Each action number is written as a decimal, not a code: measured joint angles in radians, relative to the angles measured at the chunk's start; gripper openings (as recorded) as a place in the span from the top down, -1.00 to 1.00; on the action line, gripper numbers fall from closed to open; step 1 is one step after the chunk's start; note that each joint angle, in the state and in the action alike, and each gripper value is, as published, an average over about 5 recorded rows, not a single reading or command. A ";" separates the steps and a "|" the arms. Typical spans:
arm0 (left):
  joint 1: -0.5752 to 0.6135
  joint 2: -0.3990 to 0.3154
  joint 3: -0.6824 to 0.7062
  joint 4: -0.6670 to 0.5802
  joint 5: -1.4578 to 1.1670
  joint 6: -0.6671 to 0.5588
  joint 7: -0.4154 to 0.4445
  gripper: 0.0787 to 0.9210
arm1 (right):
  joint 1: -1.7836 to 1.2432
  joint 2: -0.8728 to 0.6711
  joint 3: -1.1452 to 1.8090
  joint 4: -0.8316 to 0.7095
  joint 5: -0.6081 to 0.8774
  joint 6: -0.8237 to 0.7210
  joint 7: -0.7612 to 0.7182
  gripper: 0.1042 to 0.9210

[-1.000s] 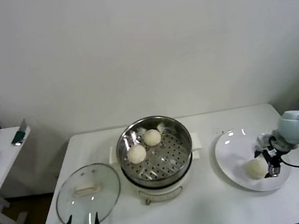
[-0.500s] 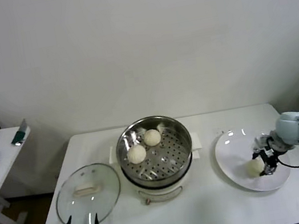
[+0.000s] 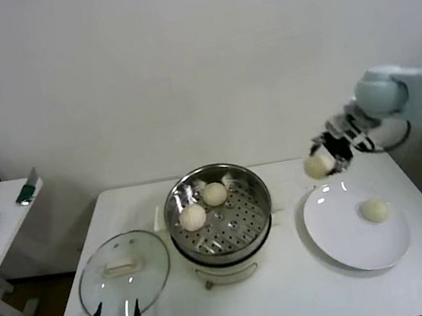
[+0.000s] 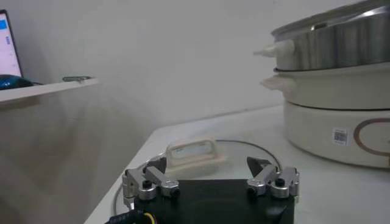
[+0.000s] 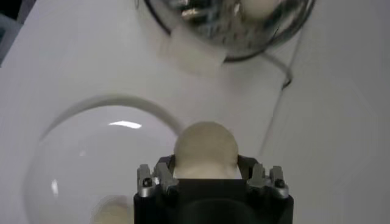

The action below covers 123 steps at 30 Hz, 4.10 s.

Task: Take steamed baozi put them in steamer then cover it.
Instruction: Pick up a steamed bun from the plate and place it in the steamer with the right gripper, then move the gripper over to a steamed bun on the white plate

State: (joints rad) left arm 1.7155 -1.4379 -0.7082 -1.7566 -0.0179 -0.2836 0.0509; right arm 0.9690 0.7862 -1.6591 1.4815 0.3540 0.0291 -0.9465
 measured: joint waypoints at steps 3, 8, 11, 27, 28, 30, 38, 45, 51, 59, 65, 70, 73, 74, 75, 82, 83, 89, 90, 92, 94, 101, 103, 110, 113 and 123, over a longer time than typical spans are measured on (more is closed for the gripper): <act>0.002 0.000 -0.005 -0.001 -0.005 -0.001 -0.001 -0.77 | 0.041 0.073 0.019 0.060 -0.016 0.040 0.003 -0.43; 0.006 0.000 -0.013 -0.004 -0.013 -0.003 -0.003 -0.77 | 0.048 0.186 0.046 0.156 -0.073 0.088 0.021 -0.43; 0.007 0.000 -0.018 -0.005 -0.017 -0.004 -0.003 -0.77 | 0.026 0.246 0.049 0.190 -0.120 0.108 0.034 -0.43; 0.013 0.000 -0.028 -0.010 -0.030 -0.009 -0.005 -0.77 | -0.171 0.461 0.036 0.148 -0.357 0.142 0.075 -0.45; 0.013 0.000 -0.028 -0.010 -0.030 -0.009 -0.005 -0.77 | -0.181 0.469 0.034 0.141 -0.365 0.142 0.076 -0.45; 0.013 0.001 -0.028 -0.010 -0.031 -0.009 -0.005 -0.77 | -0.199 0.484 0.032 0.130 -0.377 0.143 0.077 -0.45; 0.013 0.001 -0.027 -0.011 -0.031 -0.010 -0.006 -0.77 | -0.238 0.524 0.028 0.102 -0.403 0.147 0.081 -0.57; 0.017 0.001 -0.027 -0.016 -0.031 -0.010 -0.006 -0.77 | -0.228 0.518 0.038 0.084 -0.404 0.159 0.060 -0.75; 0.017 0.000 -0.022 -0.016 -0.027 -0.011 -0.005 -0.77 | -0.174 0.461 0.047 0.051 -0.349 0.159 0.031 -0.76; 0.008 0.004 -0.017 -0.016 -0.024 -0.008 -0.003 -0.77 | -0.021 0.293 -0.036 -0.039 -0.131 0.116 -0.042 -0.76; 0.001 0.009 -0.019 -0.020 -0.027 -0.005 -0.002 -0.77 | 0.057 0.127 -0.151 -0.098 -0.018 0.072 -0.082 -0.76; 0.002 0.007 -0.021 -0.029 -0.029 -0.002 -0.001 -0.77 | 0.034 -0.010 -0.191 -0.141 0.001 0.024 -0.086 -0.76; 0.006 0.004 -0.021 -0.036 -0.029 -0.001 0.001 -0.77 | -0.021 -0.071 -0.178 -0.174 -0.009 -0.002 -0.086 -0.76; 0.007 0.003 -0.022 -0.038 -0.030 -0.001 0.001 -0.77 | -0.043 -0.086 -0.167 -0.186 -0.014 -0.008 -0.086 -0.76; 0.008 0.003 -0.023 -0.040 -0.031 -0.001 0.002 -0.77 | -0.067 -0.100 -0.154 -0.199 -0.020 -0.014 -0.086 -0.76; 0.013 -0.002 -0.030 -0.047 -0.038 -0.001 0.003 -0.77 | -0.263 -0.158 -0.024 -0.296 -0.076 -0.041 -0.077 -0.76; 0.012 -0.003 -0.030 -0.047 -0.038 -0.001 0.003 -0.77 | -0.290 -0.162 -0.004 -0.310 -0.085 -0.043 -0.075 -0.76; 0.013 -0.009 -0.031 -0.045 -0.036 0.000 0.003 -0.77 | -0.436 -0.171 0.106 -0.388 -0.130 -0.049 -0.063 -0.76; 0.014 -0.010 -0.031 -0.045 -0.035 0.000 0.003 -0.77 | -0.459 -0.170 0.123 -0.400 -0.135 -0.050 -0.062 -0.76; 0.015 -0.010 -0.031 -0.043 -0.034 0.000 0.003 -0.77 | -0.503 -0.168 0.158 -0.426 -0.144 -0.052 -0.058 -0.76; 0.017 -0.010 -0.031 -0.041 -0.031 0.000 0.003 -0.77 | -0.544 -0.164 0.191 -0.450 -0.154 -0.053 -0.056 -0.76; 0.022 -0.008 -0.033 -0.035 -0.024 0.000 0.002 -0.77 | -0.661 -0.146 0.295 -0.515 -0.180 -0.056 -0.049 -0.76; 0.023 -0.008 -0.033 -0.035 -0.023 0.000 0.002 -0.77 | -0.684 -0.141 0.318 -0.530 -0.184 -0.056 -0.046 -0.76; 0.026 -0.007 -0.033 -0.037 -0.020 -0.001 0.000 -0.77 | -0.739 -0.122 0.374 -0.571 -0.195 -0.056 -0.031 -0.75; 0.026 -0.007 -0.033 -0.038 -0.020 -0.002 -0.001 -0.77 | -0.752 -0.116 0.389 -0.583 -0.201 -0.056 -0.027 -0.65; 0.024 -0.008 -0.032 -0.040 -0.020 -0.003 -0.002 -0.77 | -0.767 -0.112 0.411 -0.586 -0.203 -0.061 -0.020 -0.36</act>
State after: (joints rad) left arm 1.7396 -1.4457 -0.7401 -1.7961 -0.0382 -0.2861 0.0484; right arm 0.2015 0.6742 -1.2484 0.8950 0.1508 -0.0320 -0.9669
